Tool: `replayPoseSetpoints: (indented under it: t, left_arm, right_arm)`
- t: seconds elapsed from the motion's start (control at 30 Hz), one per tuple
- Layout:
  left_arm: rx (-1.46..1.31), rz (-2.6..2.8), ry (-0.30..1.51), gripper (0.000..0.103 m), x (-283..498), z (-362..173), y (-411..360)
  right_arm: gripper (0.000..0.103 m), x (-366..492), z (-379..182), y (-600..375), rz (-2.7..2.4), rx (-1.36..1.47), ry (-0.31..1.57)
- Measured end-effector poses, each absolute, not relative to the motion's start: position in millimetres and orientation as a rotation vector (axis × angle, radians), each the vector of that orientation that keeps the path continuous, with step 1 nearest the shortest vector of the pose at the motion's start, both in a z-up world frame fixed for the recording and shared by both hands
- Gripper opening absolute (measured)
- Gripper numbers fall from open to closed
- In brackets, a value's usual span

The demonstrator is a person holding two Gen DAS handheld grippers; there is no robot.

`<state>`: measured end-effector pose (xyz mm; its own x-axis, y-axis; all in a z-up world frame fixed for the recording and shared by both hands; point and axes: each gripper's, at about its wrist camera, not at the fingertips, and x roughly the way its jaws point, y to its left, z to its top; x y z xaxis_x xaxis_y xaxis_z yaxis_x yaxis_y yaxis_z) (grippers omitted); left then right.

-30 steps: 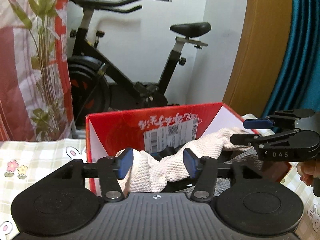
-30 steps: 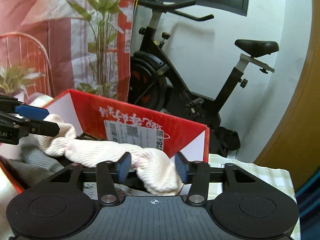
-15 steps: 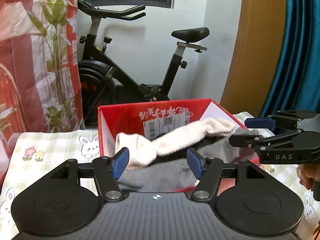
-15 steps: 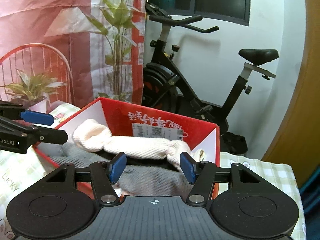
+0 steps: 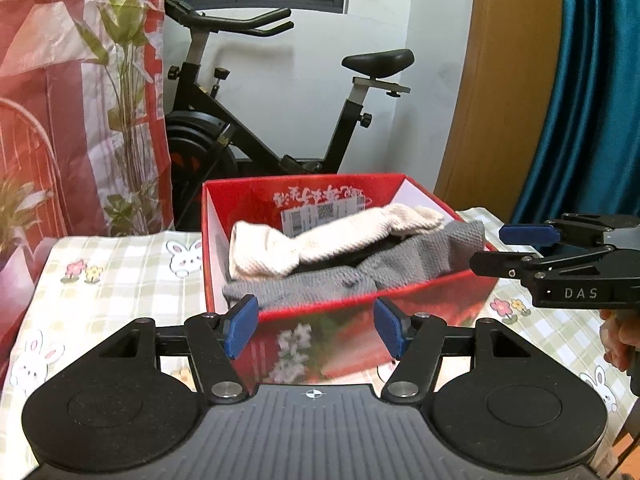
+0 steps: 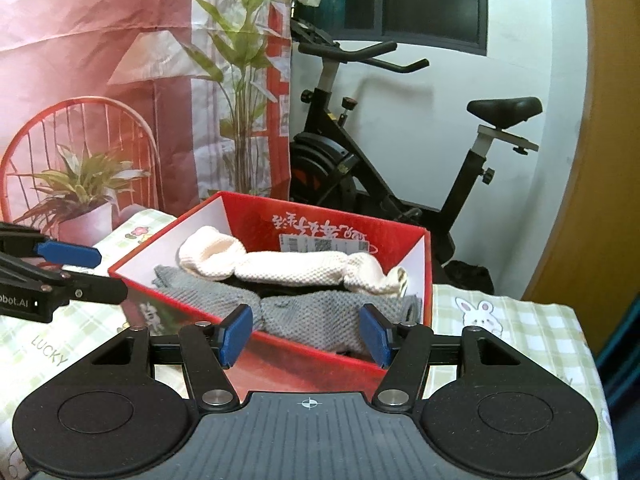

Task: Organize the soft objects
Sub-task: 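Move both tools down to the black dotted gloves on the table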

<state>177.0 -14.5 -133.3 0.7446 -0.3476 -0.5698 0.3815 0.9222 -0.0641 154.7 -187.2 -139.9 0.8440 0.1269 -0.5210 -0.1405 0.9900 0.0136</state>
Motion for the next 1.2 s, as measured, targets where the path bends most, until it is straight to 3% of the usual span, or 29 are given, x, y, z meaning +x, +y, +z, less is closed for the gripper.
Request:
replayPoseSetpoints:
  t: [0.33,0.63,1.2]
  left_arm:
    - [0.034,-0.432,0.696,0.066,152.5,-177.1,-16.5]
    - [0.007,-0.463,0.790,0.066,135.1,-230.4,-20.7]
    - [-0.034,-0.466,0.803,0.067,119.0,-265.8,-15.4]
  right_arm:
    - [0.056,119.8,-169.8,-177.2,0.171,-0.023,0.552]
    - [0.056,104.2,-240.8,-178.2,0.120,0.075,0.658]
    - [0.059,79.8,-284.6,-172.7,0.082,0.175,0.655]
